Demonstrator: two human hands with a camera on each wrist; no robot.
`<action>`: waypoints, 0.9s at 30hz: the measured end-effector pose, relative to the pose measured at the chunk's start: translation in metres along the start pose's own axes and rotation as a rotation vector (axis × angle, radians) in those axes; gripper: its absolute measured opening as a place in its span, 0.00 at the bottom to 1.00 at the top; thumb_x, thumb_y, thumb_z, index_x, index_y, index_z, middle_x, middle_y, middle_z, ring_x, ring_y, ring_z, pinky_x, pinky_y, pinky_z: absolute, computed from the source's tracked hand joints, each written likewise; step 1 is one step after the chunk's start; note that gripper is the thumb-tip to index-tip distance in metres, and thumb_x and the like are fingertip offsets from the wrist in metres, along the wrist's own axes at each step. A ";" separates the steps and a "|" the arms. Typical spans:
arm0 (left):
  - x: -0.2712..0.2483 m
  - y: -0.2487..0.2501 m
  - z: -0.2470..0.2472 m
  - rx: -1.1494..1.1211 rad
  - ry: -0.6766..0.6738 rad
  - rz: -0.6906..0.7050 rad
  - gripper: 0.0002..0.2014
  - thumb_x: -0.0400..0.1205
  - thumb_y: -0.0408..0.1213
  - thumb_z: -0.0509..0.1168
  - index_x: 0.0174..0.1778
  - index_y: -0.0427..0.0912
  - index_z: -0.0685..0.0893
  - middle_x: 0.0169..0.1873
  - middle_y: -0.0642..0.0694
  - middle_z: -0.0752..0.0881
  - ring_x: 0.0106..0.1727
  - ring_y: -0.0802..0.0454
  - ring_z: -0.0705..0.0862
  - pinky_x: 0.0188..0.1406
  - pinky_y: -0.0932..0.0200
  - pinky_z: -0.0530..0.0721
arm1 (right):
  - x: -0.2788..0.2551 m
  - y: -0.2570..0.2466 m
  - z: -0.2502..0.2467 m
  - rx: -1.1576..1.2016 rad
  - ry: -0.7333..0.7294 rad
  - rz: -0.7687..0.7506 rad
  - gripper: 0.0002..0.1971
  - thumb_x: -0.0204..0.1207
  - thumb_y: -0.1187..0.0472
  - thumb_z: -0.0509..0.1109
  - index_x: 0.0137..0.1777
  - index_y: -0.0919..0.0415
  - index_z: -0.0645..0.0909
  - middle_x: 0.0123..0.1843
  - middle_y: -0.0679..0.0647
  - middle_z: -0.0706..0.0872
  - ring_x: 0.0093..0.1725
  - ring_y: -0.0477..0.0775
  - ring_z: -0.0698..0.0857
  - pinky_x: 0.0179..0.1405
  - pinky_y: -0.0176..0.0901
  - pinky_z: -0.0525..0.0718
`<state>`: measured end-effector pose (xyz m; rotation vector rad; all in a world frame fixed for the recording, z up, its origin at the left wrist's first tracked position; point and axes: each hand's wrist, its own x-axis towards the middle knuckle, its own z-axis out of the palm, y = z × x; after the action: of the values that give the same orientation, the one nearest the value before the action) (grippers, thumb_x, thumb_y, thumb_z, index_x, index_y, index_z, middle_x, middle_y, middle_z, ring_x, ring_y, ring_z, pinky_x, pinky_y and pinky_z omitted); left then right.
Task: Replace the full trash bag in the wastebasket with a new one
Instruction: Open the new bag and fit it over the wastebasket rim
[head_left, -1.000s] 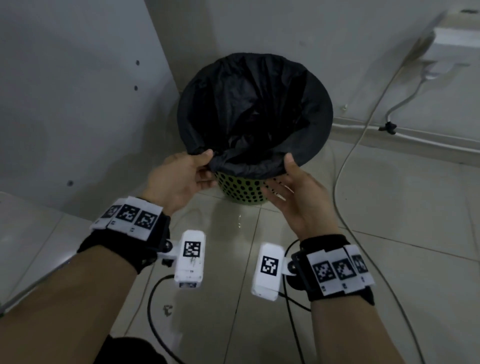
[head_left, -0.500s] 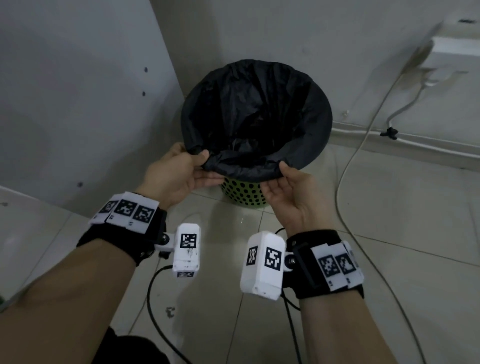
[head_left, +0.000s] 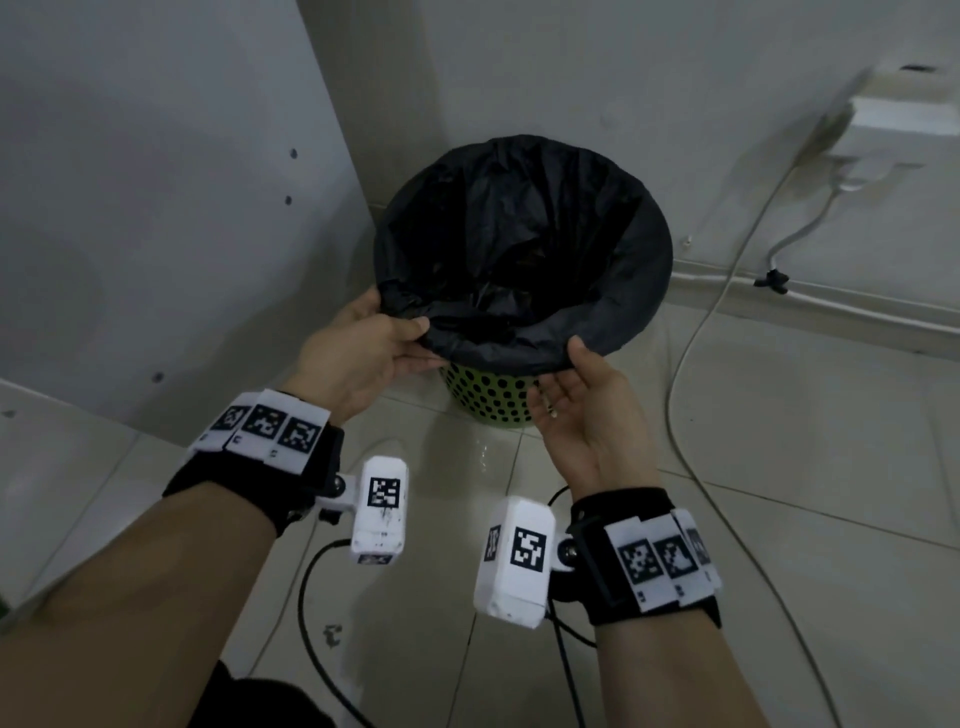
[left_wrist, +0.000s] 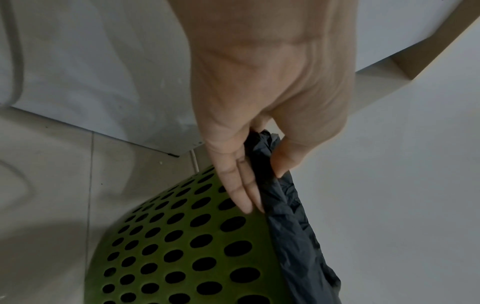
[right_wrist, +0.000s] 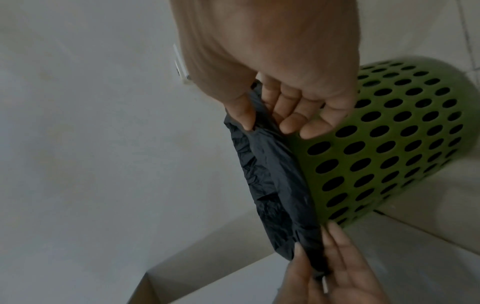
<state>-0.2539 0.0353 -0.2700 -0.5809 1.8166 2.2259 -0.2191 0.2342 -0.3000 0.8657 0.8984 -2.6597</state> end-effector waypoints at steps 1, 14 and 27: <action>0.001 0.000 0.001 0.002 0.011 0.004 0.22 0.83 0.20 0.60 0.74 0.36 0.76 0.55 0.33 0.88 0.38 0.42 0.90 0.37 0.51 0.91 | 0.000 0.001 0.001 0.002 0.015 0.000 0.12 0.81 0.60 0.71 0.63 0.60 0.82 0.42 0.51 0.86 0.37 0.48 0.81 0.44 0.42 0.82; 0.005 0.003 -0.001 0.013 0.071 0.034 0.19 0.85 0.22 0.61 0.70 0.41 0.80 0.59 0.41 0.88 0.54 0.44 0.89 0.35 0.54 0.91 | 0.001 -0.017 -0.012 0.051 -0.051 -0.026 0.16 0.82 0.63 0.70 0.68 0.66 0.82 0.59 0.60 0.91 0.57 0.57 0.89 0.64 0.52 0.86; 0.015 0.001 0.000 -0.071 0.147 0.073 0.21 0.86 0.23 0.58 0.75 0.38 0.78 0.65 0.39 0.86 0.63 0.41 0.87 0.59 0.47 0.88 | 0.005 -0.010 -0.028 0.186 -0.085 -0.001 0.07 0.86 0.64 0.63 0.60 0.60 0.79 0.45 0.56 0.89 0.39 0.54 0.90 0.43 0.48 0.91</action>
<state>-0.2676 0.0336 -0.2751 -0.7207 1.8622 2.3609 -0.2139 0.2592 -0.3166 0.7833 0.6402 -2.7904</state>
